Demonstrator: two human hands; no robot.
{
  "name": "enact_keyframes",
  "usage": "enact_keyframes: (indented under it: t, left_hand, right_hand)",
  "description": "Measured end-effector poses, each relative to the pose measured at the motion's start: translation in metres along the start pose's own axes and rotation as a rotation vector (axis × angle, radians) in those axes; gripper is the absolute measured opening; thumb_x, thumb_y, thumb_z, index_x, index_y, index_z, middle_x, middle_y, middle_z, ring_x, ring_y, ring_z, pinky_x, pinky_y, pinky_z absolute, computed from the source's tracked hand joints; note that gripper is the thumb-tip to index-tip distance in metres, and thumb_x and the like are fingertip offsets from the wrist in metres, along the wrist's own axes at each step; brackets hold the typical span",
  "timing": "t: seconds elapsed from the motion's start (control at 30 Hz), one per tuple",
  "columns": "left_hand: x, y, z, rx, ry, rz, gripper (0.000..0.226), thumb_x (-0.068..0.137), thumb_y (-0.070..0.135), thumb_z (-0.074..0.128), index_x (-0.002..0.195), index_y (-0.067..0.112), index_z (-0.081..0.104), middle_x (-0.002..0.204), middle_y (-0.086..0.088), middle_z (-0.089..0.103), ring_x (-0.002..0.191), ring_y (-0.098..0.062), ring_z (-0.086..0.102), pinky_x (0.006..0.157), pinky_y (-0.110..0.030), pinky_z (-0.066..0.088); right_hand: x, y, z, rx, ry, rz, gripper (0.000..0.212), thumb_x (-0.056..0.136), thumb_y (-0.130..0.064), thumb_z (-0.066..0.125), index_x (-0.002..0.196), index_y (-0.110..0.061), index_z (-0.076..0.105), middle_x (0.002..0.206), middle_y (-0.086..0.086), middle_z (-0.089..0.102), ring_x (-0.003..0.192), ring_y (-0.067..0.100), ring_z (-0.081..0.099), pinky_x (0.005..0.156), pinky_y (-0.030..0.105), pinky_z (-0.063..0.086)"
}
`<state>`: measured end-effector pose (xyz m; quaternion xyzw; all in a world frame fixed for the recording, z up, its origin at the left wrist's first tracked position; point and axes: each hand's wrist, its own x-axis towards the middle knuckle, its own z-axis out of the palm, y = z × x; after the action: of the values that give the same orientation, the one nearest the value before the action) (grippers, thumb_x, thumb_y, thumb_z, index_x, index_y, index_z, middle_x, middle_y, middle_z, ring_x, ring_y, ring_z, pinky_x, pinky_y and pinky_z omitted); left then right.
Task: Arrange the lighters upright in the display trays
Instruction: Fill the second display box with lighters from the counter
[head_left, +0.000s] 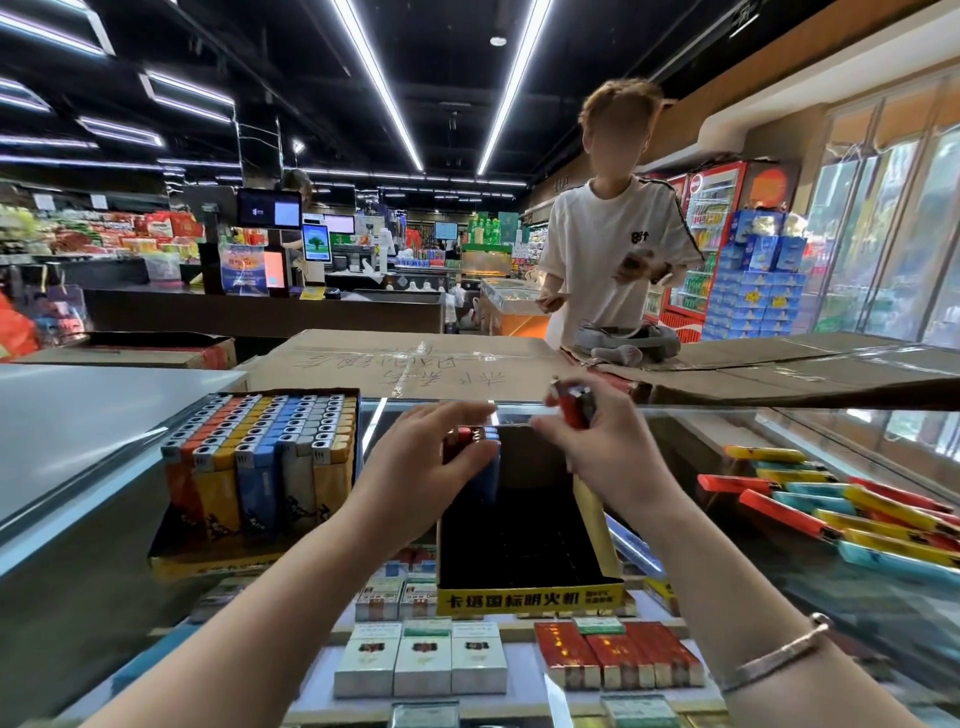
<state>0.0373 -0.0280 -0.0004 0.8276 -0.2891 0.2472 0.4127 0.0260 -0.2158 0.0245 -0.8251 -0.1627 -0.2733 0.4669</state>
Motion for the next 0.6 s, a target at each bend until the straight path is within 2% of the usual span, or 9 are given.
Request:
enact_keyframes:
  t: [0.07,0.13,0.23,0.33,0.47,0.53,0.6]
  left_hand:
    - [0.0,0.011,-0.003,-0.223,0.0,-0.031,0.035,0.075,0.051,0.059,0.108,0.041,0.055,0.093,0.018,0.066,0.094,-0.001,0.06,0.086,-0.024,0.049]
    - [0.0,0.019,-0.004,-0.346,-0.029,-0.066,0.035,0.073,0.052,0.06,0.105,0.039,0.056,0.085,0.011,0.069,0.083,-0.006,0.066,0.08,-0.028,0.054]
    - [0.0,0.024,-0.004,-0.381,-0.036,-0.1,0.02,0.081,0.029,0.064,0.101,0.032,0.059,0.083,0.001,0.072,0.08,-0.016,0.069,0.082,-0.042,0.055]
    - [0.0,0.021,-0.006,-0.436,-0.021,-0.161,0.02,0.086,0.016,0.062,0.1,0.03,0.061,0.084,-0.003,0.072,0.084,-0.02,0.069,0.085,-0.048,0.053]
    - [0.0,0.017,-0.009,-0.483,-0.041,-0.185,0.015,0.087,0.019,0.061,0.1,0.026,0.061,0.085,-0.007,0.07,0.087,-0.024,0.068,0.087,-0.05,0.051]
    - [0.001,0.016,-0.01,-0.479,-0.04,-0.157,0.02,0.08,0.028,0.064,0.099,0.024,0.06,0.083,-0.007,0.069,0.084,-0.023,0.068,0.083,-0.045,0.054]
    - [0.002,0.015,-0.012,-0.463,0.023,-0.125,0.018,0.081,0.025,0.063,0.098,0.024,0.059,0.081,-0.007,0.069,0.081,-0.019,0.068,0.078,-0.035,0.056]
  right_hand:
    - [-0.004,-0.004,0.008,-0.118,-0.17,-0.012,0.028,0.076,-0.02,0.076,0.097,-0.019,0.059,0.09,-0.003,0.065,0.085,0.015,0.062,0.08,0.032,0.05]
    - [-0.007,-0.007,0.016,-0.264,-0.191,-0.064,0.034,0.074,-0.027,0.077,0.101,-0.018,0.058,0.09,-0.001,0.066,0.085,0.017,0.062,0.08,0.036,0.05]
    - [-0.009,-0.01,0.02,-0.323,-0.185,-0.138,0.039,0.074,-0.035,0.076,0.104,-0.019,0.056,0.093,-0.001,0.068,0.085,0.016,0.063,0.077,0.032,0.05]
    - [-0.008,-0.01,0.019,-0.214,-0.257,-0.114,0.034,0.075,-0.038,0.074,0.101,-0.023,0.056,0.088,-0.008,0.066,0.083,0.011,0.062,0.075,0.029,0.05]
    - [-0.009,-0.009,0.018,-0.106,-0.305,-0.102,0.022,0.077,-0.044,0.067,0.094,-0.037,0.054,0.08,-0.018,0.062,0.077,-0.003,0.062,0.067,0.013,0.047]
    - [-0.01,-0.01,0.019,-0.028,-0.323,-0.101,0.019,0.077,-0.047,0.062,0.092,-0.036,0.057,0.075,-0.016,0.065,0.071,-0.003,0.063,0.063,0.012,0.046]
    - [-0.008,-0.01,0.016,0.022,-0.233,-0.103,0.016,0.081,-0.042,0.06,0.087,-0.027,0.062,0.068,-0.008,0.065,0.061,0.001,0.061,0.059,0.016,0.044]
